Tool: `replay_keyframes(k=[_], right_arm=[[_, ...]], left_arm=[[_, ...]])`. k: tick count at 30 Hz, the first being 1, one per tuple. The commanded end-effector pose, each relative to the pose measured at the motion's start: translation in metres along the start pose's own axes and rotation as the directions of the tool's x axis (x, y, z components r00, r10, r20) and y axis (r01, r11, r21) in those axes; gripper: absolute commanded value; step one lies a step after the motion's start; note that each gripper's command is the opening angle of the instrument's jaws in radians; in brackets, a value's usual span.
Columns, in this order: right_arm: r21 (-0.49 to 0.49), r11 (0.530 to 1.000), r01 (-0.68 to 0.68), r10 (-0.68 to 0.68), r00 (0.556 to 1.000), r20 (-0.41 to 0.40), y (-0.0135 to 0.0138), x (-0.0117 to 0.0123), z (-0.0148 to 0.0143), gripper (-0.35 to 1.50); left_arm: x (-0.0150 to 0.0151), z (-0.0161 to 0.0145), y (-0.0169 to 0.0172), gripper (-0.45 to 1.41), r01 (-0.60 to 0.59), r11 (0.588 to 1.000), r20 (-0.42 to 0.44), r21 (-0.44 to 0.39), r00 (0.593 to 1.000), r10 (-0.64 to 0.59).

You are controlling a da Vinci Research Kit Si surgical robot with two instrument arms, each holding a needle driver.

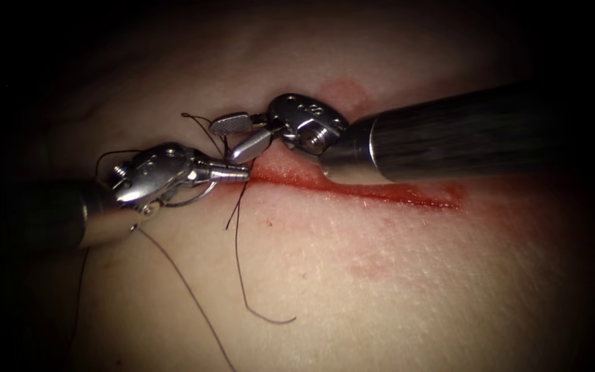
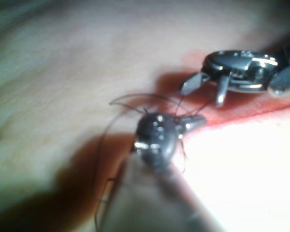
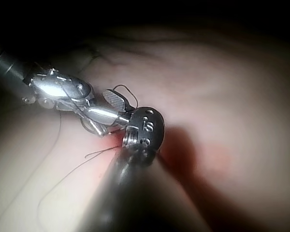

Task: Wound Closure
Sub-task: Wrap the long end of the suture around the right gripper once, then grab the short end with the right gripper.

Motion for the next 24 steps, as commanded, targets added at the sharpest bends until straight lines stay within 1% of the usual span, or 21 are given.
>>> replay_keyframes(k=[1,5,9,13,17,24], right_arm=[[-0.018,1.0,0.007,-0.007,1.0,-0.007,0.0005,0.0,0.0002,0.71],[-0.052,0.998,0.027,-0.028,0.999,-0.022,0.0005,0.0006,-0.0004,0.71],[-0.048,0.998,0.032,-0.034,0.999,-0.03,0.0002,0.0006,-0.0006,0.71],[0.006,0.999,0.037,-0.037,0.999,-0.017,-0.0002,0.0004,-0.0003,0.64],[0.065,0.997,0.04,-0.04,0.999,0.0,-0.0006,0.0002,0.0001,0.62],[0.192,0.98,0.048,-0.064,0.995,0.075,-0.0016,-0.0005,0.0012,0.61]], left_arm=[[-0.0006,0.0005,-0.0005,-0.35,0.0,1.0,-0.001,0.0,1.0,0.0],[-0.0006,0.0003,-0.0005,-0.35,0.006,1.0,-0.002,0.005,1.0,-0.006],[-0.0005,0.0,-0.0007,-0.35,0.006,1.0,-0.003,0.01,1.0,-0.006],[-0.0003,-0.0003,-0.0012,-0.35,0.008,1.0,-0.006,0.016,1.0,-0.008],[-0.0004,-0.0004,-0.0014,-0.35,0.014,1.0,-0.006,0.019,1.0,-0.014],[-0.0008,-0.0002,-0.0015,-0.35,0.02,1.0,-0.004,0.019,1.0,-0.02]])
